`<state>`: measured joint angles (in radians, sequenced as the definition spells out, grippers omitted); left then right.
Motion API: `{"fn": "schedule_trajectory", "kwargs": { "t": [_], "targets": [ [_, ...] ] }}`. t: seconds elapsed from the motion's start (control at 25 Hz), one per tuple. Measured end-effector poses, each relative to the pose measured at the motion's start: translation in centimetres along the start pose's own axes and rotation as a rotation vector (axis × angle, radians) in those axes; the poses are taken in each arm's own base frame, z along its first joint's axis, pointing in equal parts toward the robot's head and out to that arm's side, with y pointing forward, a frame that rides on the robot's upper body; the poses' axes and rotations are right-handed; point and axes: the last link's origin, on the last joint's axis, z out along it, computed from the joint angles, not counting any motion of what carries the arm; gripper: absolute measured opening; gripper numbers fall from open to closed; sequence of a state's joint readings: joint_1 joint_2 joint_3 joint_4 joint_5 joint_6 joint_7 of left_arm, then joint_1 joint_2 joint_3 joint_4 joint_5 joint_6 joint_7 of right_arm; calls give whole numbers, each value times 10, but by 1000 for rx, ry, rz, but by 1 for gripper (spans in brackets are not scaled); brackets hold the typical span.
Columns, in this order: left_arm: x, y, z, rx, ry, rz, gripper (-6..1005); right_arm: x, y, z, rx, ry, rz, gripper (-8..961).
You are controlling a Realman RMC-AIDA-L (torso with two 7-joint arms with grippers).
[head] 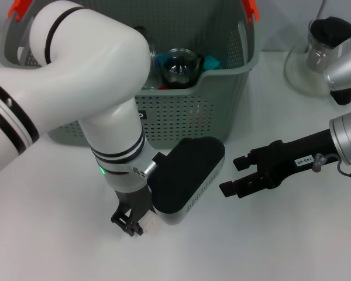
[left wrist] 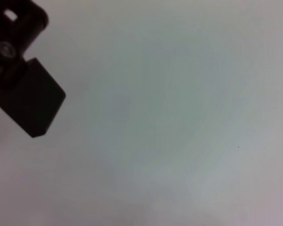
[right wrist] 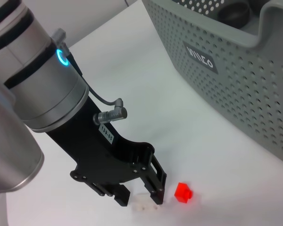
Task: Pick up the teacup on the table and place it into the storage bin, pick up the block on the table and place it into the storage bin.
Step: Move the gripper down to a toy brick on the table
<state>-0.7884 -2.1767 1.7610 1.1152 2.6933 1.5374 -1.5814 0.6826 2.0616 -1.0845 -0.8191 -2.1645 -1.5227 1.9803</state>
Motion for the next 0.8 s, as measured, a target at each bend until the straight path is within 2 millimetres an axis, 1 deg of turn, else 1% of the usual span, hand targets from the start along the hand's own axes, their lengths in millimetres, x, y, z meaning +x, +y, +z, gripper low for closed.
{"fn": "schedule_trajectory", "kwargs": {
  "t": [0.32, 0.8],
  "targets": [
    [0, 0, 0, 0, -1, -2, 416, 0, 0, 0, 0, 0, 0, 924],
    [1, 0, 1, -4, -8, -2, 414, 0, 0, -1, 1, -7, 4, 924]
  ]
}}
